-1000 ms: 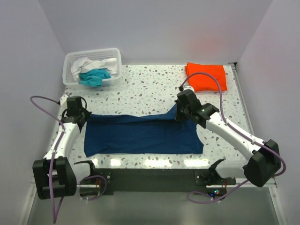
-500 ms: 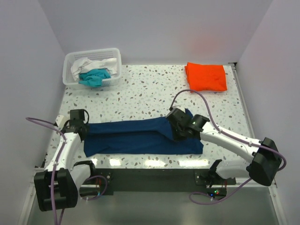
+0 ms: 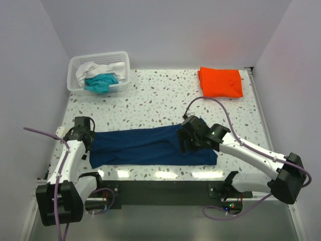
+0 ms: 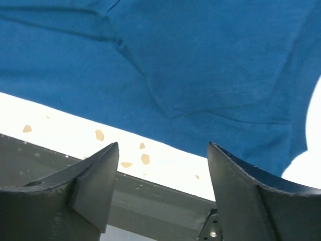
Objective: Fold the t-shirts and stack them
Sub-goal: Fold the tshirt
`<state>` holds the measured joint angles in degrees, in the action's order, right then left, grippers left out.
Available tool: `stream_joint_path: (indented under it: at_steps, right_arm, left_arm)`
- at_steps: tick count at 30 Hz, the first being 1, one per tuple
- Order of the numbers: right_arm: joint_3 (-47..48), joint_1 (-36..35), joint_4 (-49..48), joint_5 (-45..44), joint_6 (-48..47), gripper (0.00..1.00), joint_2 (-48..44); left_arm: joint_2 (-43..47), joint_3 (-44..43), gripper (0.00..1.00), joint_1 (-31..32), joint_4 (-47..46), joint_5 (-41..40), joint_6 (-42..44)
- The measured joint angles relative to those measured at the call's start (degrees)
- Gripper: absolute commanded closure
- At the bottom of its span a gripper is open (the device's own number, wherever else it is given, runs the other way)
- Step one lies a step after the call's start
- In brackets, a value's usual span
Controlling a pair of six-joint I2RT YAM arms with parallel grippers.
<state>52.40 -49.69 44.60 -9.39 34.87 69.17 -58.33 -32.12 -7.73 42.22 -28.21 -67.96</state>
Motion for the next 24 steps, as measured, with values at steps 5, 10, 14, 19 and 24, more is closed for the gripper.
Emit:
stream_joint_path:
  at_steps: [5, 10, 14, 19, 24]
  right_arm:
    - [0.31, 7.04, 1.18, -1.05, -1.03, 0.15, -0.98]
    - [-0.11, 16.35, -0.68, -1.33, -2.93, 0.03, -1.05]
    - [-0.42, 20.22, -3.87, 1.03, -4.50, 0.01, 1.03]
    - [-0.39, 24.26, -10.51, 5.09, -5.46, 0.02, 8.72]
    - [-0.33, 27.02, -15.58, 9.62, -5.99, 0.25, 15.54]
  left_arm:
    - [4.31, -4.98, 0.00, -0.02, 4.96, -1.03, -1.44]
    - [4.57, -9.14, 0.00, -0.02, 5.18, 2.14, 1.64]
    - [1.29, -9.16, 0.00, 0.00, -0.37, 10.62, 7.41]
    - [-7.52, -7.98, 0.00, 2.99, -9.92, 19.32, 12.74]
    - [-15.52, -7.28, 0.00, 5.25, -13.62, 22.12, 15.32]
